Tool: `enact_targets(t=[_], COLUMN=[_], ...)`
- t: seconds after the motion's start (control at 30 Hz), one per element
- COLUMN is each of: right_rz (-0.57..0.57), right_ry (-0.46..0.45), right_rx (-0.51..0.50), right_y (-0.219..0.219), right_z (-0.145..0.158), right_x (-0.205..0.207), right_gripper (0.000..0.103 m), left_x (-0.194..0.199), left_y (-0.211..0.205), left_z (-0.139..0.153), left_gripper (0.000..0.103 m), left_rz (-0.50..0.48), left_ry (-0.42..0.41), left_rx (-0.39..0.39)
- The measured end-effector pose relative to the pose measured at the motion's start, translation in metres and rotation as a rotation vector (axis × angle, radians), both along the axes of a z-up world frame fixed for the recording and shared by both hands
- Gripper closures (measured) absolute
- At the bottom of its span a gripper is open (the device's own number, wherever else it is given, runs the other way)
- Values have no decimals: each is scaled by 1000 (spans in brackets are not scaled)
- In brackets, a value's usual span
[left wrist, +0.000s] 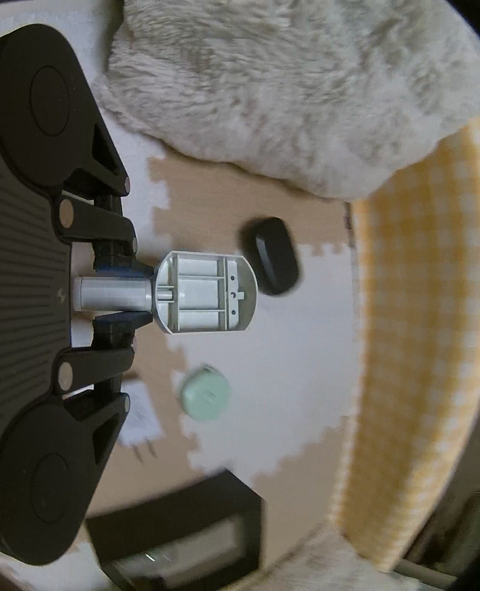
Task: Organize rigid objects
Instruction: 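Carry the grey plastic holder into the black box and release it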
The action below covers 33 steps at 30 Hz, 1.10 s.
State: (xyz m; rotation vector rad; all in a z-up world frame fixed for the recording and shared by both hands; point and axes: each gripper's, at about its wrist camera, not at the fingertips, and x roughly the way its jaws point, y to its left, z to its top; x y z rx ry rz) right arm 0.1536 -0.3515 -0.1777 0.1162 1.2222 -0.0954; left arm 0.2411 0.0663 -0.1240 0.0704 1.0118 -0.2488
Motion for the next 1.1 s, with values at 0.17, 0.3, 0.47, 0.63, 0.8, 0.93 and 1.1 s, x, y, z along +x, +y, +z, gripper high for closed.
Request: enact_targets(t=[0.17,0.3,0.47,0.63,0.8,0.93,1.1], right_rz=[-1,0,-2,-2,5,2,-3], right_ry=[-4,-9,-11,-17,-22,-25,-28], right_rx=[-5,-7,-6,-7,-5,-1,8], right_y=[1,2,1,1,1,1,0], right_z=[0,0,0,0,0,0,0], right_x=[-1,-2,-2,-3,-4,-5,-5], right_gripper=[95,95,95,95,95,95,96], left_x=[-11,-26,-34,-39,-37,-39,-32], left_y=[-28,-58,-92,-142,-205,-257,-292], left_z=[23,29,34,38,24,5,-21], left_gripper=[82,82,82,82,82,82,82], left_rz=[-26,-84,-96,-118,-137,-166,-138], left_ry=[-59,-62,-33,8,55,93,139], left_rx=[-111,-152,-279,-399,-420,-363,-312])
